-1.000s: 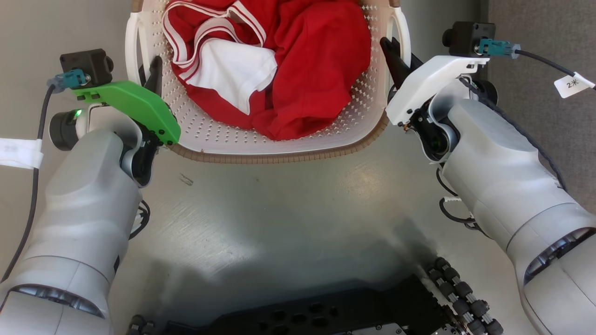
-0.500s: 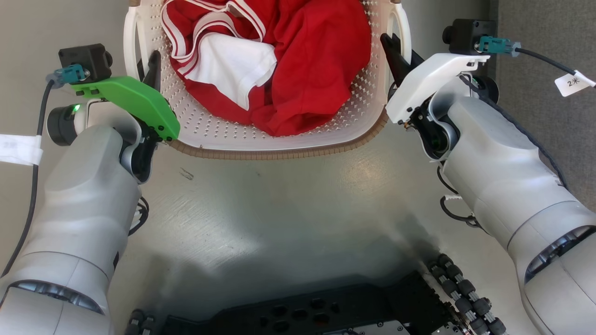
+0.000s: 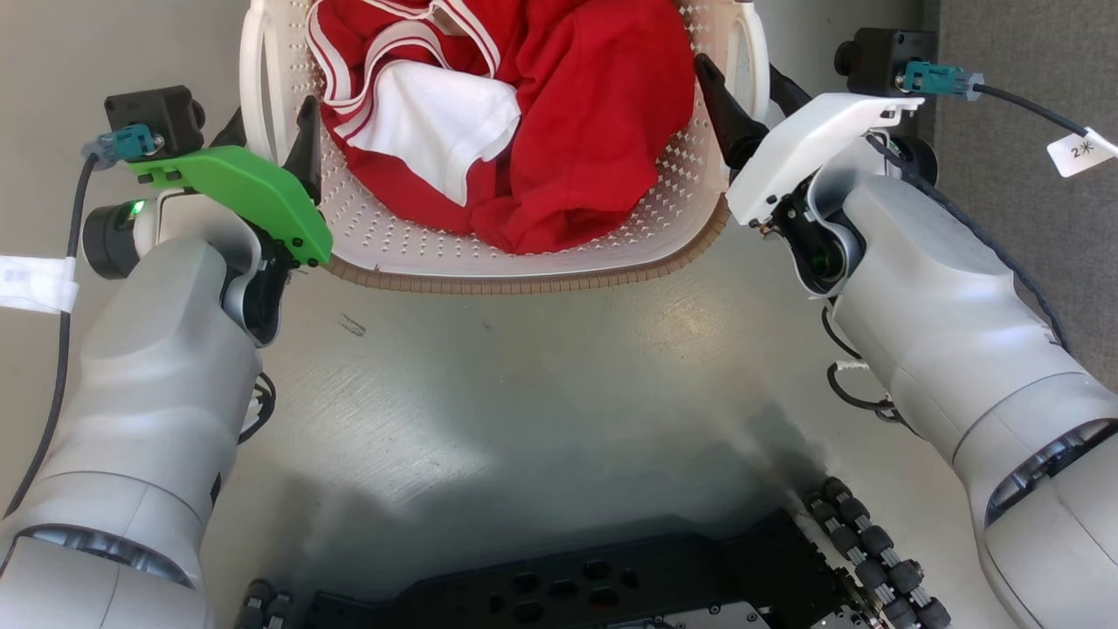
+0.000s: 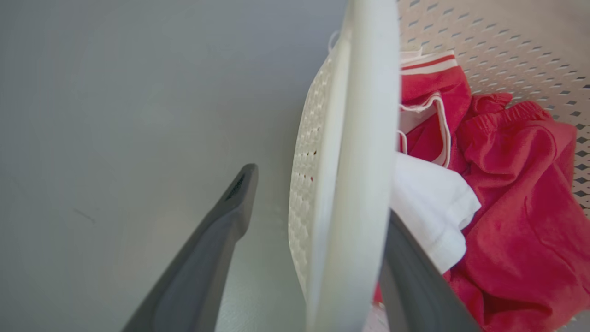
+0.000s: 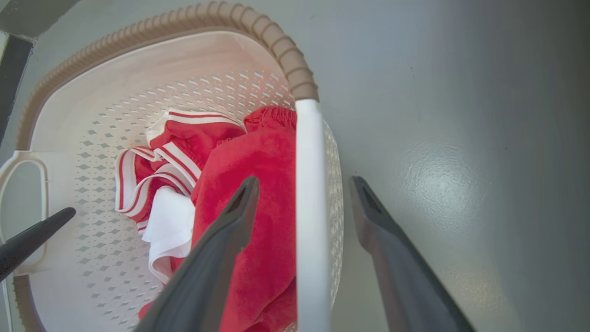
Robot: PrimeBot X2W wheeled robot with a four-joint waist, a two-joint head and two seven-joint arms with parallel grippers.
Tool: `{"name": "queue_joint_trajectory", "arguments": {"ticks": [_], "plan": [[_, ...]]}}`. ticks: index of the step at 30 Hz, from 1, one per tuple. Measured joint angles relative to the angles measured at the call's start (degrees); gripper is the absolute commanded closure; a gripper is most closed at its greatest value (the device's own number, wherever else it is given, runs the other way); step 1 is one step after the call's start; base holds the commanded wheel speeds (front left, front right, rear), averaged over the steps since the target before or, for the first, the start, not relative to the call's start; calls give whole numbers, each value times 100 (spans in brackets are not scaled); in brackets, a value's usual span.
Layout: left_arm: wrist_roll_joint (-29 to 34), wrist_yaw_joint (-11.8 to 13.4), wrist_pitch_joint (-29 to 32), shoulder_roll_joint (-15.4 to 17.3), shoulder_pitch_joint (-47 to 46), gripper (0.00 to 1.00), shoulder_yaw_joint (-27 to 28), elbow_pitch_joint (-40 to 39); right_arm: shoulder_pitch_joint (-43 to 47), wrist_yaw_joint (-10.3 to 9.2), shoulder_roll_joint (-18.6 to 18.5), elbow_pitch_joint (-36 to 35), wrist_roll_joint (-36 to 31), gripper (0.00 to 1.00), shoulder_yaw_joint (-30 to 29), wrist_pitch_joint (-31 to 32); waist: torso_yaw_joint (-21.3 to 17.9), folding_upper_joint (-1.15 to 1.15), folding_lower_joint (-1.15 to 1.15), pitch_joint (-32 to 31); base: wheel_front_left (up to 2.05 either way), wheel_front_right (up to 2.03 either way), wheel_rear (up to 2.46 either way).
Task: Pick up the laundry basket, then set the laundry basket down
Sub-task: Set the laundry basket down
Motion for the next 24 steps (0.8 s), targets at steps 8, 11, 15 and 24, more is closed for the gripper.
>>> {"name": "queue_joint_trajectory", "arguments": {"ticks": [8,11,15,24], "plan": [[-7,0,-7,11,-10,0,-21,55,2,1,-1,40,0,0,-4,-8,-2,0,0,-96,0,0,0],[-33,0,-8,18,-7,0,-37,67,10,1,0,40,1,0,-24,-23,-10,0,0,-182,0,0,0],[-26,0,-56,56,19,0,-164,66,37,1,1,56,30,0,-134,-23,-26,0,0,-336,0,0,0],[44,0,-105,193,398,0,-314,41,378,1,0,-60,51,0,-341,-23,-91,0,0,-890,0,0,0]]}}
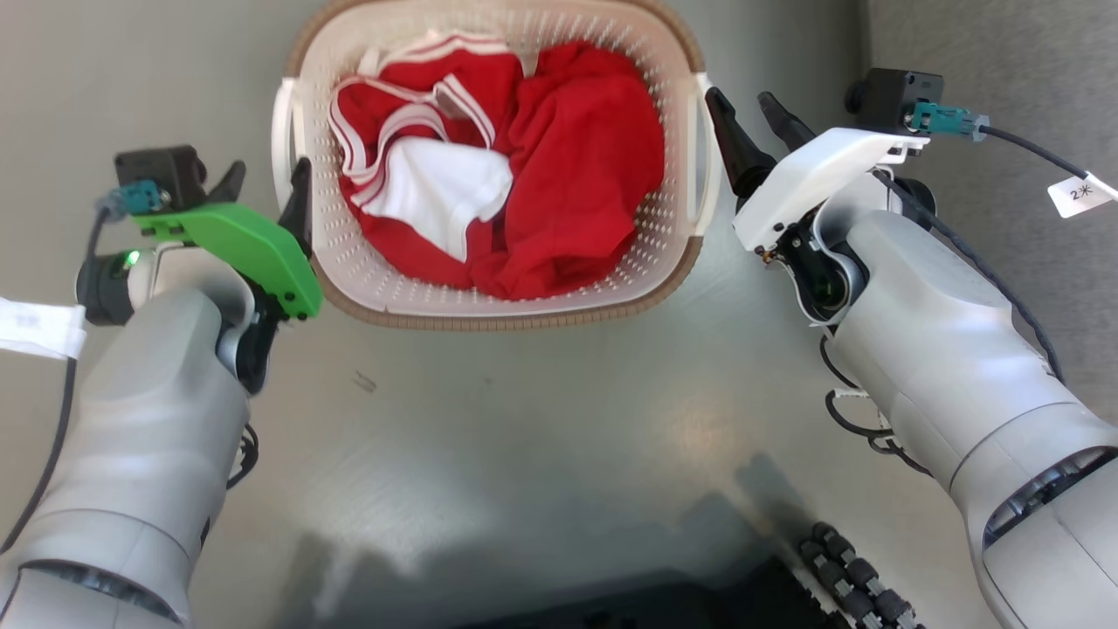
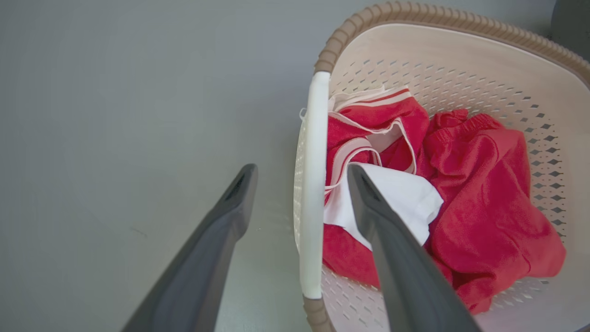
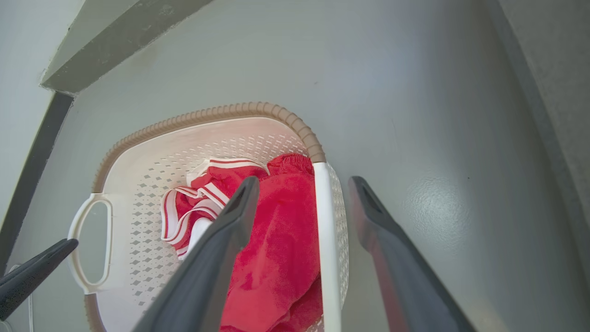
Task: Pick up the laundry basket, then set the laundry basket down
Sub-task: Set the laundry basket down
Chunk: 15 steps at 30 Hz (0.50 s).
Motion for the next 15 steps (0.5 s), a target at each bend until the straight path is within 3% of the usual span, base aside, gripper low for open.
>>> {"name": "queue_joint_trajectory", "arguments": {"ticks": [15], "plan": [[140,0,-3,153,578,0,123,-776,633,0,-243,-561,-528,0,-461,-1,-99,0,0,-1229,0,0,0]]}}
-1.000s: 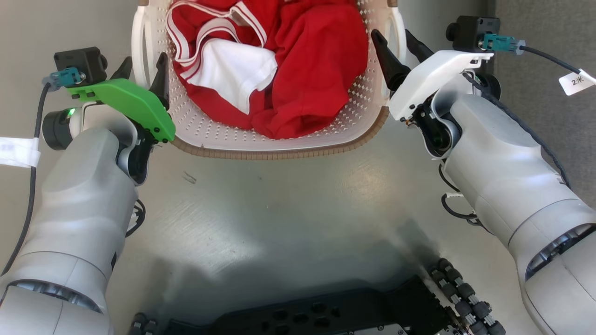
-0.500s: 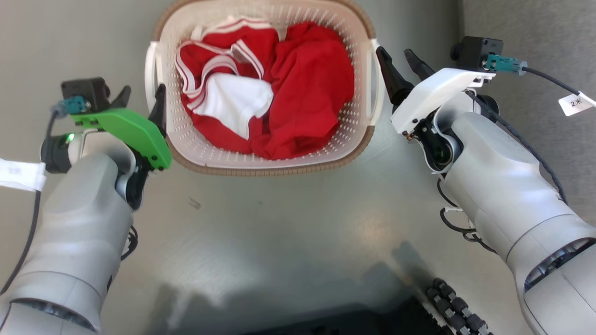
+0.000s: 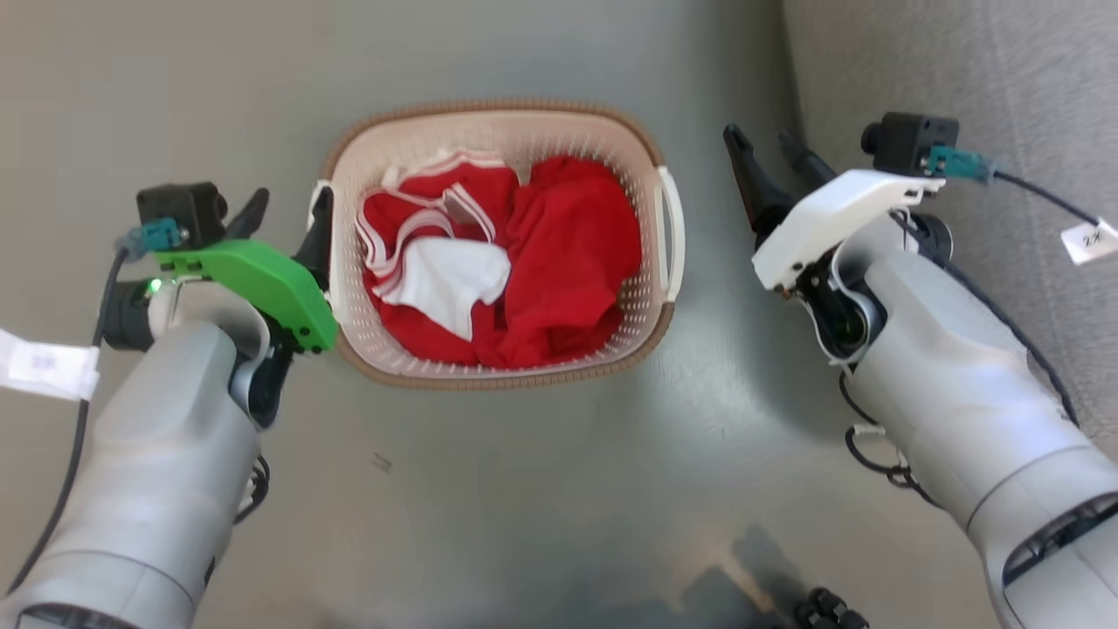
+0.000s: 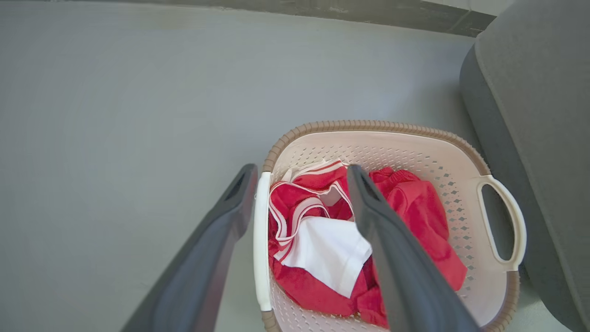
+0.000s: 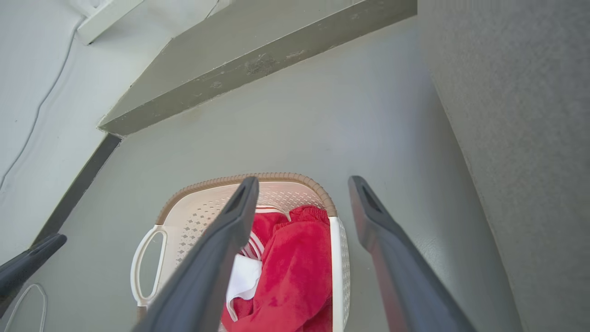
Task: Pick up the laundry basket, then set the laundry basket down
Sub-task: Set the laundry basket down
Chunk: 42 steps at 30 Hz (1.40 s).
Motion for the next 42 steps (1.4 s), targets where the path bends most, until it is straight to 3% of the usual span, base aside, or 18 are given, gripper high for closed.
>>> {"name": "queue_joint_trajectory", "arguments": {"ticks": [28,42], "plan": [[760,2,1,204,1922,0,1105,-1670,1921,0,-287,-1535,-1114,0,-1090,0,204,0,0,-2292,0,0,0],[1044,277,-14,152,2703,0,1897,-2607,2630,-145,-315,-2554,-1804,0,-1594,-1,315,0,0,-2980,0,0,0]]}}
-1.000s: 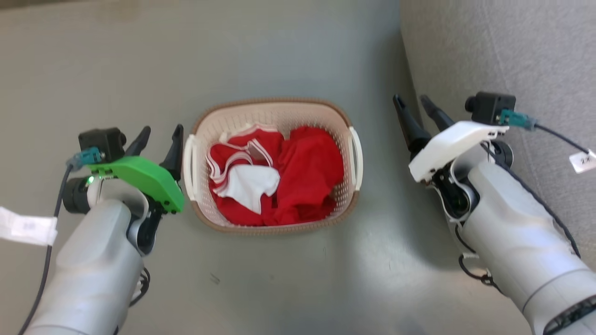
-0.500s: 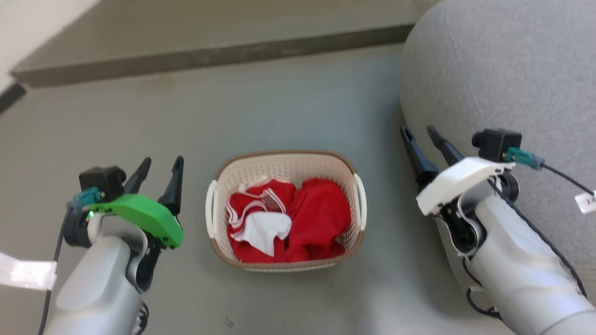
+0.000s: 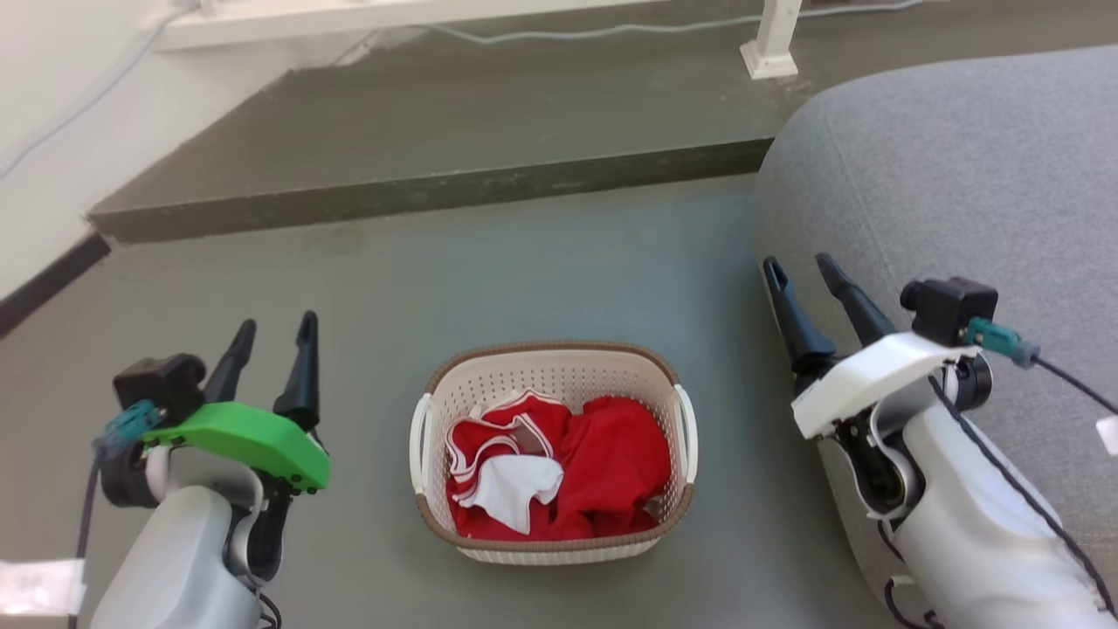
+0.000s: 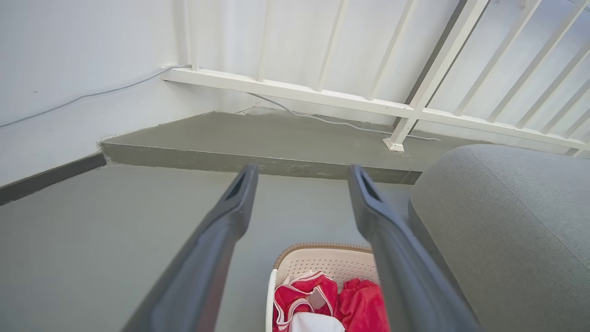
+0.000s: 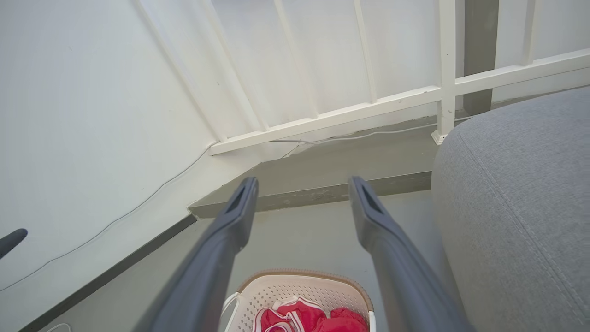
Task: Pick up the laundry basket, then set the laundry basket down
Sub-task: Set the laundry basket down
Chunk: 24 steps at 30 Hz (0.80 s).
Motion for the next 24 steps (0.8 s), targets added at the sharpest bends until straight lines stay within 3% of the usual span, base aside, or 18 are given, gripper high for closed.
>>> {"name": "queue_joint_trajectory", "arguments": {"ticks": [14,24], "plan": [[467,77,0,-163,643,0,325,-724,733,-216,8,-680,-458,0,-337,-5,-10,0,0,-219,0,0,0],[679,101,0,-261,968,0,544,-1036,979,-224,23,-931,-684,0,-459,-5,10,0,0,-232,0,0,0]]}}
